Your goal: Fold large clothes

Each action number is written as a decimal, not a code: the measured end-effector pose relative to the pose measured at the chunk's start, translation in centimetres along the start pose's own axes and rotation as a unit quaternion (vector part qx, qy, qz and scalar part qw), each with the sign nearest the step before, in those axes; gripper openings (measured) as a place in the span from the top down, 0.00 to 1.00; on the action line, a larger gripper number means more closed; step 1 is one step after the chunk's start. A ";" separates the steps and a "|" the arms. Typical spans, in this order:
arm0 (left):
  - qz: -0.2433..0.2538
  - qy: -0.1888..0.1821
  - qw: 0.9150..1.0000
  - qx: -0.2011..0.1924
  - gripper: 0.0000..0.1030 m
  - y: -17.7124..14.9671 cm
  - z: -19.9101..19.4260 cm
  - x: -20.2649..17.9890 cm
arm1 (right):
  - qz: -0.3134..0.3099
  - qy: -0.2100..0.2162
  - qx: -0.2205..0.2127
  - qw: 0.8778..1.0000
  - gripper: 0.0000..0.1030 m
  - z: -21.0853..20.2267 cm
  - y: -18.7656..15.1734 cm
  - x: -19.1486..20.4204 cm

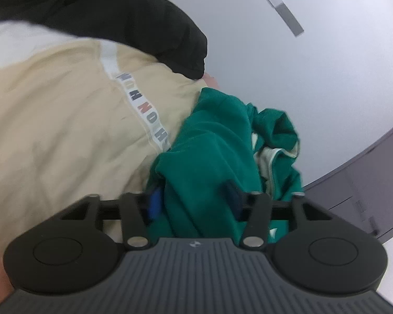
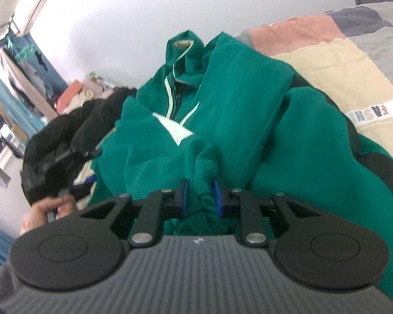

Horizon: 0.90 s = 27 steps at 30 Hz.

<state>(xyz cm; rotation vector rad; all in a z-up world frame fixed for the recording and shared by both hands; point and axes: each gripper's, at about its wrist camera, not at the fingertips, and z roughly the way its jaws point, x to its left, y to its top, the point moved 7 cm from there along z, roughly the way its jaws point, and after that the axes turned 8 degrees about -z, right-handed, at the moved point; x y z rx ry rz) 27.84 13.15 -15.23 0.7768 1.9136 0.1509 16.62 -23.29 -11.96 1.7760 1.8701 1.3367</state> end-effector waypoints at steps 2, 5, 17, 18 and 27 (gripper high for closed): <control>0.025 0.006 1.000 -0.003 0.88 -0.1 0.4 -0.6 | -0.016 -0.008 0.004 1.000 0.78 0.3 -0.2 0.3; 0.059 0.008 0.998 -0.025 0.93 0.1 -0.4 -1.5 | -0.032 -0.002 -0.007 0.999 0.78 0.0 0.1 1.2; -0.044 0.036 0.998 -0.033 0.93 3.7 -1.4 4.3 | -0.091 0.042 -0.010 0.995 0.77 0.6 0.9 5.6; -0.038 0.039 0.998 -0.033 0.93 3.7 -1.3 4.3 | -0.096 0.027 0.013 0.995 0.77 1.4 0.2 5.1; 0.031 0.057 0.997 -0.030 0.84 3.0 -2.7 2.3 | -0.094 -0.016 0.080 0.992 0.76 4.4 -2.1 3.9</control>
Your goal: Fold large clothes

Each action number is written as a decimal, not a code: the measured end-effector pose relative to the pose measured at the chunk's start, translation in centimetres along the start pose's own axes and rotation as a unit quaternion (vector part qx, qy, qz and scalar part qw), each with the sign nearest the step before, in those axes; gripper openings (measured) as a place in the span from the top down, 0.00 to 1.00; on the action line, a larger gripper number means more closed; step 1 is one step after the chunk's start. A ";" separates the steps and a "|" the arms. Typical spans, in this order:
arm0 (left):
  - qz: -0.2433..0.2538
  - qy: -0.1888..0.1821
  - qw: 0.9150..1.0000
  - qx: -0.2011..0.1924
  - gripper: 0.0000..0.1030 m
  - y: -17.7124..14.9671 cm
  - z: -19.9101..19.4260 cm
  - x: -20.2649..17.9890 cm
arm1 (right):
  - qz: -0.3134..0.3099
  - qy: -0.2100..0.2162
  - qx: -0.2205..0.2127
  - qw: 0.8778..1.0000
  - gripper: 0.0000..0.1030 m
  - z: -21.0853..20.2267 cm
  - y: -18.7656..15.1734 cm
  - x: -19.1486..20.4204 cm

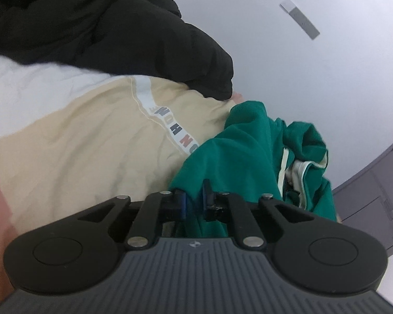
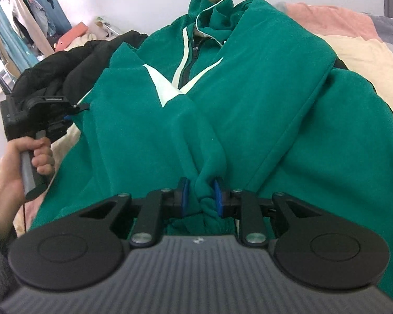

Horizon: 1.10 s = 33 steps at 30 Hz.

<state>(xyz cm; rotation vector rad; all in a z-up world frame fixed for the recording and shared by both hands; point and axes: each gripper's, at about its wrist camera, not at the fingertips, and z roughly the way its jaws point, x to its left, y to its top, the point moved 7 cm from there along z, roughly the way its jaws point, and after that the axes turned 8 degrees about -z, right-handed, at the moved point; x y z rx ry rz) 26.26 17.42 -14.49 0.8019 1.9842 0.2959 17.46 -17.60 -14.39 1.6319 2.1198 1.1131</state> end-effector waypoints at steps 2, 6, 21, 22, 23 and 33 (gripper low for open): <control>0.013 0.014 1.000 0.008 0.79 -0.2 -0.6 -0.2 | 0.007 0.002 -0.003 1.000 0.73 -0.2 0.0 -0.2; 0.066 0.041 0.997 -0.003 0.53 -0.5 -3.3 -1.1 | 0.020 0.000 -0.018 1.000 0.64 -1.2 0.0 -0.5; 0.212 -0.060 0.975 0.037 0.48 -11.2 -12.4 -10.7 | -0.018 0.045 -0.099 0.994 0.48 -5.5 0.9 2.0; 0.219 -0.064 0.972 0.047 0.48 -12.3 -12.4 -11.0 | -0.024 0.046 -0.100 0.994 0.48 -5.5 0.8 2.2; 0.225 -0.066 0.970 0.058 0.48 -13.4 -12.3 -11.2 | -0.030 0.042 -0.100 0.994 0.50 -5.4 0.8 2.4; 0.263 -0.055 0.955 0.123 0.48 -18.9 -9.8 -11.0 | -0.052 0.042 -0.047 0.997 0.70 -2.5 -0.6 3.1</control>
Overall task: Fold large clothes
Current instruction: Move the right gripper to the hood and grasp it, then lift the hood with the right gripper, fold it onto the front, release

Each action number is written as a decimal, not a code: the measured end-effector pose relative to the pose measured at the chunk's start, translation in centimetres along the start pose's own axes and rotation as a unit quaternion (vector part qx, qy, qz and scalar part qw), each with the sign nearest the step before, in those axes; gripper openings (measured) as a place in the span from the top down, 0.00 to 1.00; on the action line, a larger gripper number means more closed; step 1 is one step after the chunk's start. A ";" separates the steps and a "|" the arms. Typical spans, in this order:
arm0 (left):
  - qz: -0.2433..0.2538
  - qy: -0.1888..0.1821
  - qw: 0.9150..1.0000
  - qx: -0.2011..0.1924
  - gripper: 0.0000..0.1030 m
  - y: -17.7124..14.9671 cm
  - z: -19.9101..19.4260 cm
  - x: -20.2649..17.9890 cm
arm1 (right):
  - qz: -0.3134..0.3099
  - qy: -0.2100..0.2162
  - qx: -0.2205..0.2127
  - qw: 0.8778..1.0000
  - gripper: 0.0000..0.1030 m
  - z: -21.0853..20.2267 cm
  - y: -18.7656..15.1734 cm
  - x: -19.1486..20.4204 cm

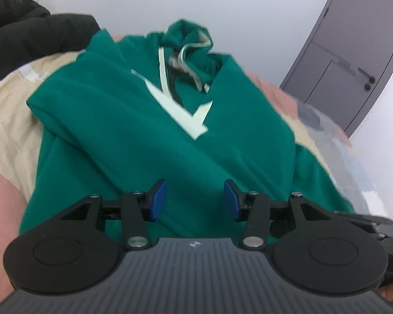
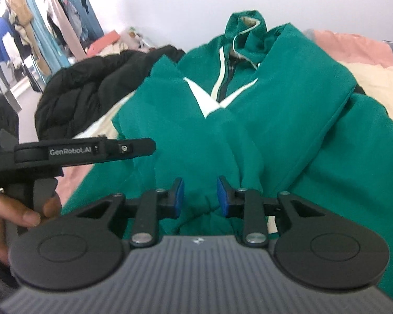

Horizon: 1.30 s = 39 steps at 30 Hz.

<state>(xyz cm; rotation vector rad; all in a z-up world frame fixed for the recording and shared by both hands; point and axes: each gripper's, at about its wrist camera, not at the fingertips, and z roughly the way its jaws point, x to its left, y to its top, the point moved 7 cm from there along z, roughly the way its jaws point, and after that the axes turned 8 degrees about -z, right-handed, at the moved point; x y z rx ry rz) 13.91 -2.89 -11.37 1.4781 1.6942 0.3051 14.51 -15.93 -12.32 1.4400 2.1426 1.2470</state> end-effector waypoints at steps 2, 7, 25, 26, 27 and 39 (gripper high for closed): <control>0.004 0.007 1.000 0.016 0.48 -0.6 1.2 0.1 | -0.005 -0.006 0.011 1.000 0.72 0.6 -0.2 0.0; 0.015 0.027 0.999 0.034 0.48 -1.5 2.5 0.7 | -0.008 -0.010 0.035 0.999 0.74 2.0 -1.1 -0.3; 0.018 -0.001 0.999 -0.035 0.35 4.4 -1.5 -1.2 | 0.051 -0.021 -0.045 0.997 0.46 -1.9 2.5 -2.1; 0.012 -0.007 0.999 -0.037 0.35 5.6 -1.4 -1.2 | 0.054 -0.022 -0.045 0.997 0.46 -1.8 3.2 -2.5; 0.006 -0.012 0.999 -0.040 0.35 6.7 -1.2 -1.2 | 0.056 -0.022 -0.044 0.997 0.46 -1.5 4.0 -3.0; -0.027 0.003 0.998 -0.056 0.35 22.4 12.0 1.5 | 0.078 -0.047 -0.084 0.992 0.29 10.0 19.3 -12.0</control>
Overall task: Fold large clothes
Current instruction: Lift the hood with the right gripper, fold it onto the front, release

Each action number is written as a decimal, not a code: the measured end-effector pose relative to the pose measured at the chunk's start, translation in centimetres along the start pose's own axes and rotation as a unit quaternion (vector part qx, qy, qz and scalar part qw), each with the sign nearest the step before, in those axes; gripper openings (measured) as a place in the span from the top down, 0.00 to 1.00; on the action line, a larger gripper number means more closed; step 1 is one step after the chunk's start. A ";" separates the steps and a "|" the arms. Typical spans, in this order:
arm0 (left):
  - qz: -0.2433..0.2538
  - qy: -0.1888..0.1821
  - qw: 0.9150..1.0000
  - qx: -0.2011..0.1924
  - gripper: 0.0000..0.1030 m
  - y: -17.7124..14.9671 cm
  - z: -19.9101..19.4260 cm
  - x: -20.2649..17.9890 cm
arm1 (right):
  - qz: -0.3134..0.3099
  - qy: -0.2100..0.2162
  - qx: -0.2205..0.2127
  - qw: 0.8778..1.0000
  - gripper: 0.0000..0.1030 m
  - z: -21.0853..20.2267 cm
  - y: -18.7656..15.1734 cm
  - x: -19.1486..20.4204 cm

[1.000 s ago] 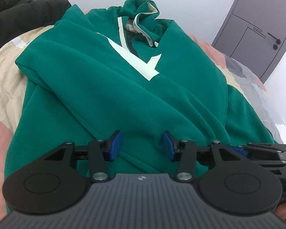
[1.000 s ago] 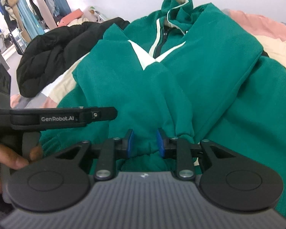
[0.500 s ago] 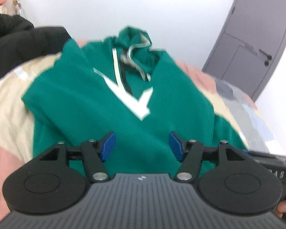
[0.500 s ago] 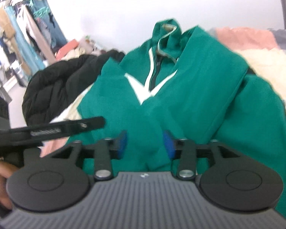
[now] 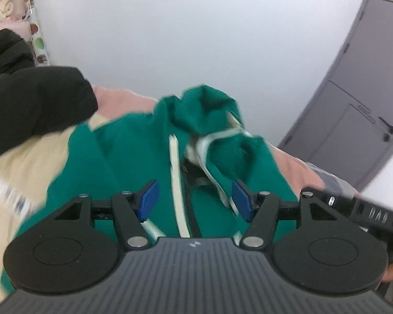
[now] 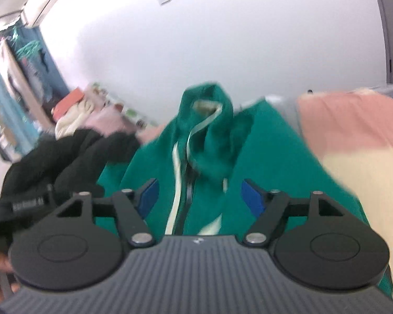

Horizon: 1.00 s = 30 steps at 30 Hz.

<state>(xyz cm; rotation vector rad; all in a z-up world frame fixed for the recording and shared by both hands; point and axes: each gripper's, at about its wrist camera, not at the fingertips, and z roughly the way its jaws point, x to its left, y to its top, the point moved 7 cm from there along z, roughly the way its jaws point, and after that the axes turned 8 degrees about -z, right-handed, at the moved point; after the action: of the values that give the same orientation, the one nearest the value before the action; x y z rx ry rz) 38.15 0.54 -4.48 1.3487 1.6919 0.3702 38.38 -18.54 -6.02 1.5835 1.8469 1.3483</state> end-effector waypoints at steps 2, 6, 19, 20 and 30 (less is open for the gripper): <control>0.007 0.005 1.000 -0.002 0.35 2.0 3.6 0.3 | 0.006 0.002 -0.003 1.000 0.29 4.1 2.2 -1.1; -0.002 -0.004 1.000 -0.009 0.36 5.4 10.0 1.5 | 0.004 -0.007 -0.011 1.000 0.29 11.9 5.9 -3.0; 0.025 -0.008 1.000 0.008 0.37 4.2 15.6 4.2 | -0.003 -0.011 0.020 1.000 0.46 24.5 8.8 -3.3; 0.019 -0.009 1.000 0.007 0.37 4.2 15.1 4.4 | -0.011 -0.022 0.036 0.999 0.57 24.9 8.8 -2.9; 0.015 0.000 0.999 -0.037 0.37 4.7 3.4 4.5 | -0.125 -0.009 -0.043 0.991 0.86 12.8 12.3 4.5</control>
<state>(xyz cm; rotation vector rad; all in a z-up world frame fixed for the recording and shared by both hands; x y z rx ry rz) 43.80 5.19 -5.04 1.3195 1.6434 0.4456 53.72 -10.12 -0.68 1.2685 1.8778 1.2767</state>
